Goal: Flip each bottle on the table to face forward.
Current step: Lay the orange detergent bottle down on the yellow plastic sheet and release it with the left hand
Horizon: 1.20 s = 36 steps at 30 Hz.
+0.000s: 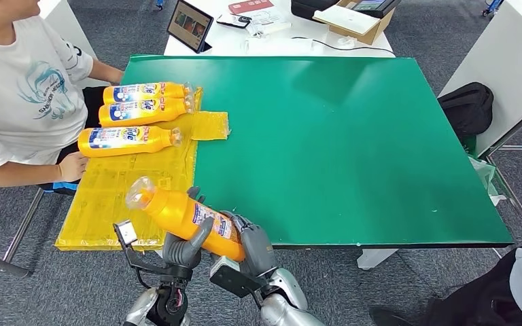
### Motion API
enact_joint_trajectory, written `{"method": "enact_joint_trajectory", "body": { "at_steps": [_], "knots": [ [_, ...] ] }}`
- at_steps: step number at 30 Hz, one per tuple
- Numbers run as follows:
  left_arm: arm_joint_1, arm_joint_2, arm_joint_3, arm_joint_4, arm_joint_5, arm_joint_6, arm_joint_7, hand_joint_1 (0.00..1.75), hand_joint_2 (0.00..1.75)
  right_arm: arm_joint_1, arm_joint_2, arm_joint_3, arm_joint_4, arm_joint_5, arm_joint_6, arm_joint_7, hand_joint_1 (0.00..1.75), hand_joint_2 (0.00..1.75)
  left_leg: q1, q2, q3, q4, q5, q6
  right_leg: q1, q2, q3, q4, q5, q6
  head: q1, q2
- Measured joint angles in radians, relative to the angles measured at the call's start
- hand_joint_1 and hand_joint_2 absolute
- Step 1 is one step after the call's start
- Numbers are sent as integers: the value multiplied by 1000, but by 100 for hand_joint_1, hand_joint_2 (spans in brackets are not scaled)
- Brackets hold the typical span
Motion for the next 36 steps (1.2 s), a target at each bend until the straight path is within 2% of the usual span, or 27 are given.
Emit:
{"method": "enact_joint_trajectory", "body": {
  "at_steps": [6,7,10,11,15,20,24,28,31,36],
  "knots": [
    [14,-6,3,-15,1,28,-13,175,175,-12,7,21,18,-4,-2,4,172,175,0,0,0,0,0,0,0,0,0,0,0,0,0,0],
    [15,-6,3,-16,3,29,-15,175,175,-14,7,24,20,-7,-3,4,129,175,0,0,0,0,0,0,0,0,0,0,0,0,0,0],
    [15,-6,4,-22,6,30,-18,175,175,-16,8,34,22,-16,-4,4,0,44,0,0,0,0,0,0,0,0,0,0,0,0,0,0],
    [15,-6,4,-26,4,31,-19,175,175,-16,8,39,23,-19,-4,4,0,0,0,0,0,0,0,0,0,0,0,0,0,0,0,0],
    [11,-6,4,-37,-54,79,-50,175,175,-18,8,50,24,-67,55,26,0,0,0,0,0,0,0,0,0,0,0,0,0,0,0,0],
    [-25,-3,11,-41,-236,249,-162,175,175,-28,3,50,-24,-133,191,66,0,0,0,0,0,0,1,0,0,0,0,0,0,0,0,0],
    [-96,2,43,-35,-353,387,-232,175,175,-28,-3,48,-71,-144,201,75,0,0,0,0,0,0,1,0,0,0,0,1,1,0,0,0],
    [-183,17,102,-1,-525,580,-270,175,175,-23,-8,41,-115,-159,189,69,0,0,0,0,0,0,1,0,0,0,0,1,1,0,0,0],
    [-248,33,174,53,-775,706,-274,175,175,-14,-13,21,-161,-174,170,56,0,0,0,0,0,0,1,0,0,0,0,2,1,0,0,0],
    [-350,37,423,163,-1573,731,-254,175,175,17,-24,-6,-251,-193,157,32,0,0,0,1,0,0,1,0,0,0,0,2,1,0,0,0]
  ]
}}
